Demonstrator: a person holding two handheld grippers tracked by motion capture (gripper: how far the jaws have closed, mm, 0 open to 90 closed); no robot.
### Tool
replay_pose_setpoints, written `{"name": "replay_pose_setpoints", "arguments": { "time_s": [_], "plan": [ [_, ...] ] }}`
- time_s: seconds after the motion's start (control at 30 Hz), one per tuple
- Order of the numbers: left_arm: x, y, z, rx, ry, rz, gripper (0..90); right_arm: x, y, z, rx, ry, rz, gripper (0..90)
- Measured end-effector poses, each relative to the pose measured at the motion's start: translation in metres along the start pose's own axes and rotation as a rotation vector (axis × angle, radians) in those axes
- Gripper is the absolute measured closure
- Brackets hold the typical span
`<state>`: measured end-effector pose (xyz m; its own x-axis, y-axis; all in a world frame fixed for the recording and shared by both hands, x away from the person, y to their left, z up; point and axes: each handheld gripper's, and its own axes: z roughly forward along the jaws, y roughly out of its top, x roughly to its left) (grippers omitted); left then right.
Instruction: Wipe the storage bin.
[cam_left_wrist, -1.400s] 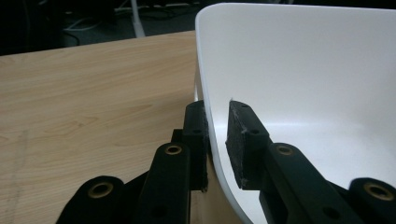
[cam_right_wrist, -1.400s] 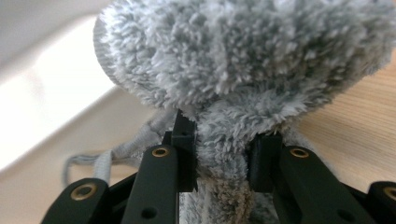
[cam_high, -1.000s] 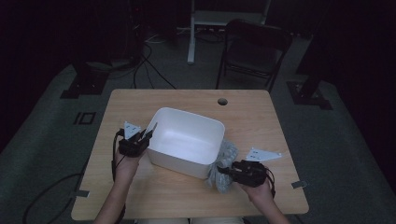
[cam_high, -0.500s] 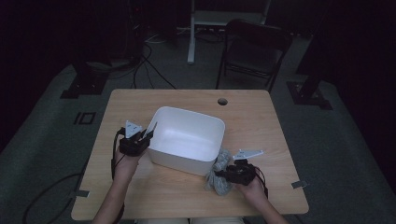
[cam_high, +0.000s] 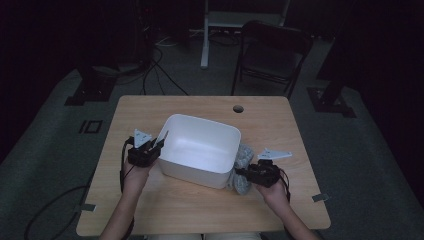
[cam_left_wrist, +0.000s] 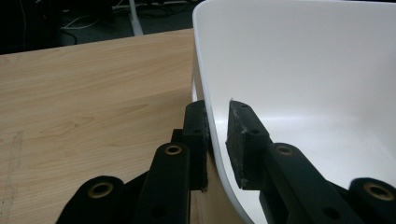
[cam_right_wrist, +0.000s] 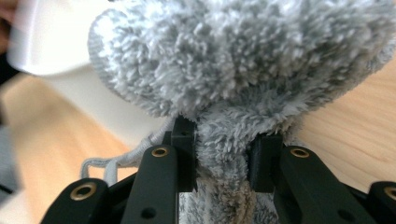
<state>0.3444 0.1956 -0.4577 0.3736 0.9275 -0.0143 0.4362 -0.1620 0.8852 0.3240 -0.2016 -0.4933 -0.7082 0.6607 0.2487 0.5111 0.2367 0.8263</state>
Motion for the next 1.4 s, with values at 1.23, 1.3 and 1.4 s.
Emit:
{"name": "replay_pose_setpoints", "arguments": {
  "time_s": [1.23,1.3,1.4],
  "plan": [
    [-0.003,0.001,0.002,-0.002,-0.002,-0.004,77.8,-0.036,-0.018,0.038,0.041,-0.114,0.107,69.5],
    [-0.003,0.001,0.003,-0.002,0.002,-0.009,77.8,-0.04,-0.017,0.04,0.045,-0.103,0.128,69.5],
    [-0.003,0.001,0.003,-0.005,-0.003,-0.011,77.5,-0.04,-0.009,0.032,-0.001,-0.105,0.12,69.4]
  ]
}}
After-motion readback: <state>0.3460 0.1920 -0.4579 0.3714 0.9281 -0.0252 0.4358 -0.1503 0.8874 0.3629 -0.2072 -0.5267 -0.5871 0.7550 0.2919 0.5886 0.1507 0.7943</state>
